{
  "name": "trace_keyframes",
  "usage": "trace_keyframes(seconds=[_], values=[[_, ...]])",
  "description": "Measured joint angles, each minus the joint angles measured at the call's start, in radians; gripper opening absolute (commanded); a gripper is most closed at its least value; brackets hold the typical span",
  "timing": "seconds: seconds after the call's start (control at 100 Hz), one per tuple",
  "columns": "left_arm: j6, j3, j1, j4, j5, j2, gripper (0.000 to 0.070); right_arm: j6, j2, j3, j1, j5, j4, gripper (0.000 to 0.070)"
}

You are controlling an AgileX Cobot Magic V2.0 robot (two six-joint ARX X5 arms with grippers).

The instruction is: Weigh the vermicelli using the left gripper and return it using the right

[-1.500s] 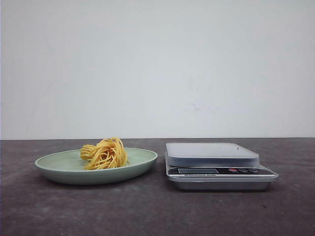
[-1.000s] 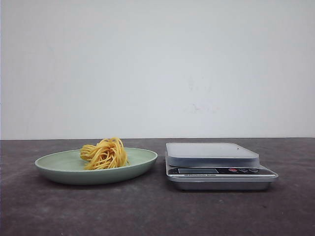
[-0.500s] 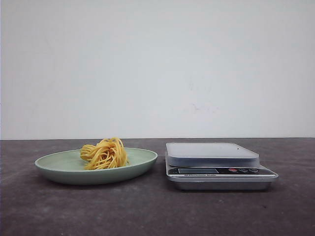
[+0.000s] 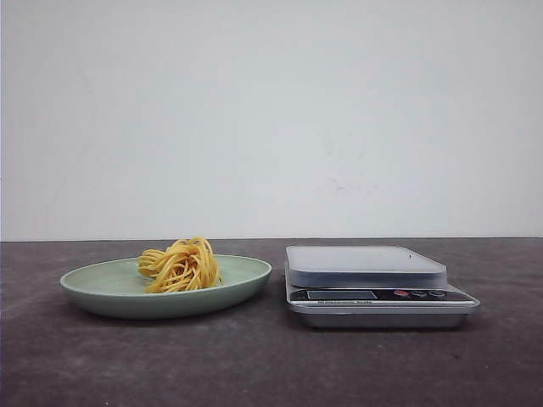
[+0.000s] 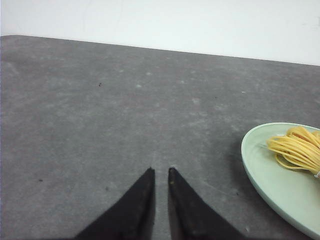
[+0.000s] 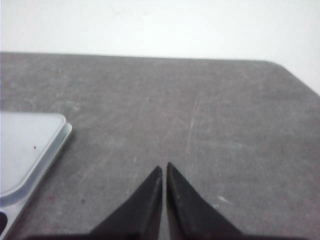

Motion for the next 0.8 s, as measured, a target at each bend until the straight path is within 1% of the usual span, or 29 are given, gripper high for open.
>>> trace_keyframes(seconds=[0.22,0.64,0.73,0.8], values=[[0.0,0.0,0.0,0.0,0.0,0.0,0.0012,0.028,0.0,0.0,0.0,0.0,0.004,0.0007],[-0.002,0.0,0.0,0.001,0.003,0.0,0.0011,0.031,0.0,0.0,0.0,0.0,0.013,0.0007],[-0.03,0.0,0.0,0.012,0.002,0.0,0.0011,0.042,0.0,0.003,0.0,0.0,0.021,0.0006],[-0.076,0.005,0.0,0.033,0.001,0.0,0.0012,0.06,0.0,0.021,0.0,0.001,0.013,0.0006]])
